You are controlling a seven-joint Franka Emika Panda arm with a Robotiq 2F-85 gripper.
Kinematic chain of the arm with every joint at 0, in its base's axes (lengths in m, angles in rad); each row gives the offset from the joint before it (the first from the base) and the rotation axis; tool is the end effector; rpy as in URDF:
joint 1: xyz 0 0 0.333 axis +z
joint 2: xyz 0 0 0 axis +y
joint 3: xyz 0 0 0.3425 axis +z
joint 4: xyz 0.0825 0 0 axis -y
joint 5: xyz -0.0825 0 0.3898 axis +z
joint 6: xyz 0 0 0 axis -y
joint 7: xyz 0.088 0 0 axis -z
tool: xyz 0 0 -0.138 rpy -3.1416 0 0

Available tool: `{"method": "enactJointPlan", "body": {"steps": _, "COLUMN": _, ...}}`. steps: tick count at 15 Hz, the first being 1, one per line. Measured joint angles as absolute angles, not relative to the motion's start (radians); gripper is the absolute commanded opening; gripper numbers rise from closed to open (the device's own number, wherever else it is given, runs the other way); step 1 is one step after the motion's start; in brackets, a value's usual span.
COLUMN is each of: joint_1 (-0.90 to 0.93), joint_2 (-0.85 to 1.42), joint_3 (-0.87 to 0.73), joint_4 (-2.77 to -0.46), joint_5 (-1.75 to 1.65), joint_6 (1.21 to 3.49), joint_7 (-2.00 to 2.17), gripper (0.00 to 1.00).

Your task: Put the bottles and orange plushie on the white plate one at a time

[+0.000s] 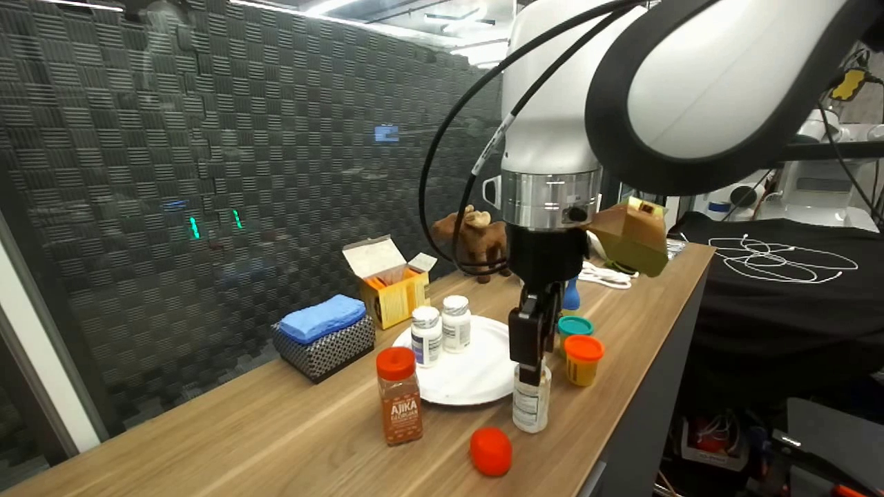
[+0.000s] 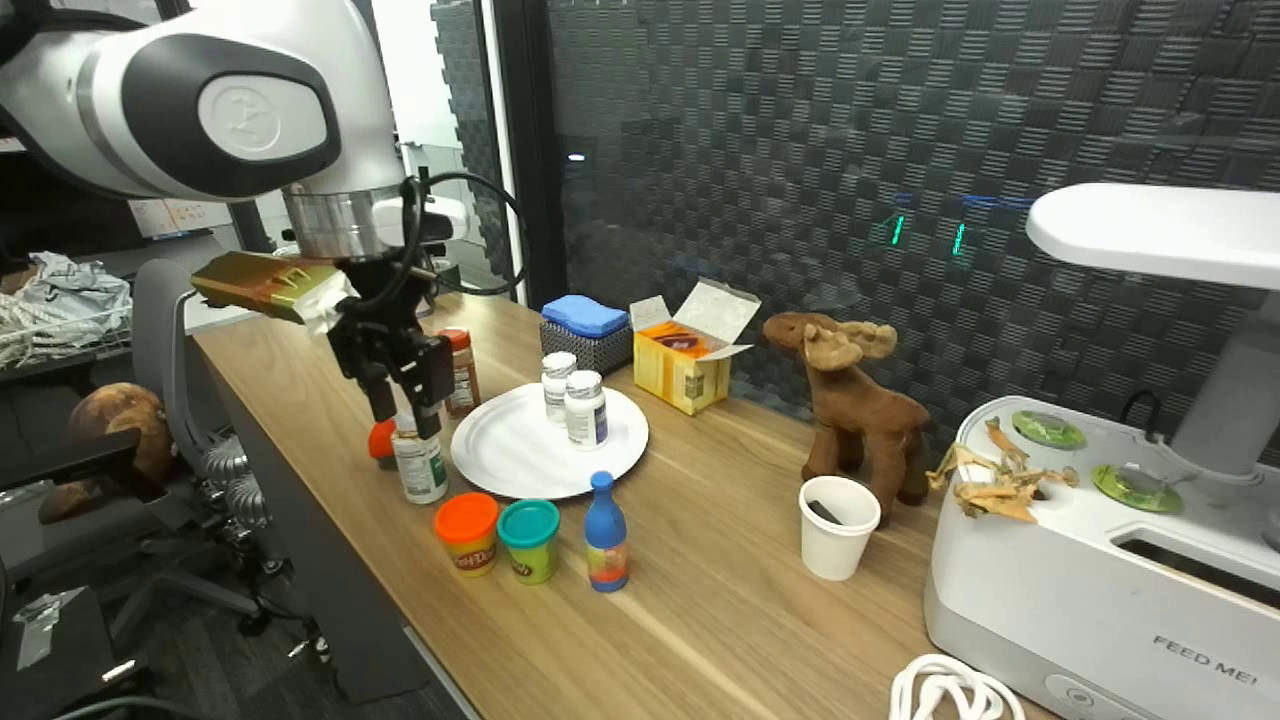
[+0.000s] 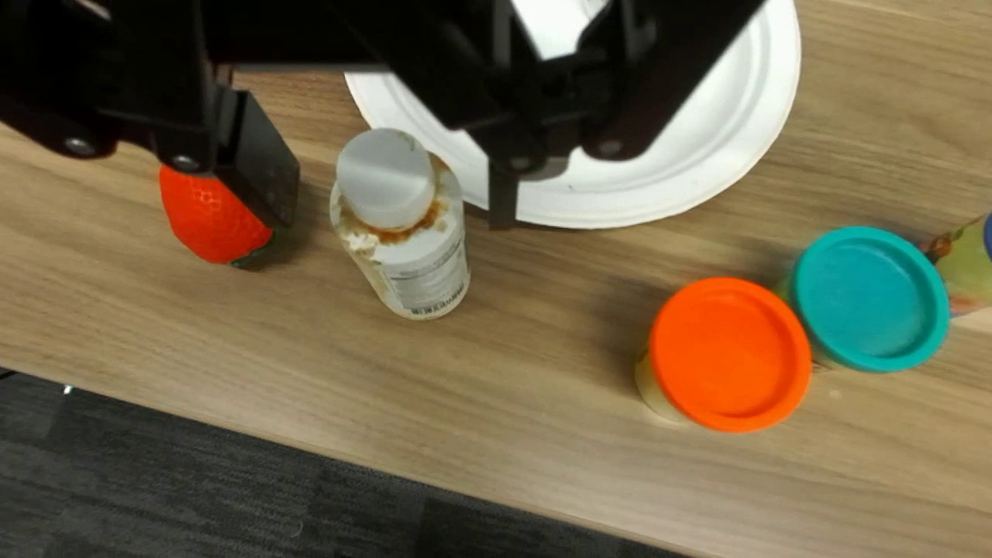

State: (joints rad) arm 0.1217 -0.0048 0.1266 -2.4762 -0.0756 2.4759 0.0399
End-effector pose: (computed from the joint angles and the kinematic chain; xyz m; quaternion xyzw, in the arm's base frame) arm 0.4620 0.1158 0.2841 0.9908 0.1334 0.0056 0.0231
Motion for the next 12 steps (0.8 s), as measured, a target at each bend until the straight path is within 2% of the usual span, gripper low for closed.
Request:
{"method": "enactJointPlan", "body": {"steps": 3, "joint_1": 0.122, "joint_2": 0.005, "joint_3": 0.127, "joint_4": -2.476, "joint_5": -0.079, "joint_6": 2.486, "joint_7": 0.037, "gripper": 0.13}}
{"method": "enactJointPlan", "body": {"steps": 4, "joint_1": 0.122, "joint_2": 0.005, "joint_3": 0.127, "joint_4": -2.476, "joint_5": -0.083, "joint_6": 2.492, "joint_7": 0.037, "gripper": 0.09}}
{"method": "enactJointPlan", "body": {"steps": 5, "joint_1": 0.122, "joint_2": 0.005, "joint_3": 0.127, "joint_4": -2.476, "joint_5": -0.089, "joint_6": 2.498, "joint_7": 0.037, "gripper": 0.14}}
{"method": "enactJointPlan", "body": {"steps": 7, "joint_1": 0.122, "joint_2": 0.004, "joint_3": 0.127, "joint_4": -2.476, "joint_5": -0.096, "joint_6": 2.502, "joint_7": 0.037, "gripper": 0.1}}
{"method": "enactJointPlan", "body": {"steps": 12, "joint_1": 0.121, "joint_2": -0.038, "joint_3": 0.126, "joint_4": -2.462, "joint_5": -0.096, "joint_6": 2.463, "joint_7": 0.036, "gripper": 0.1}}
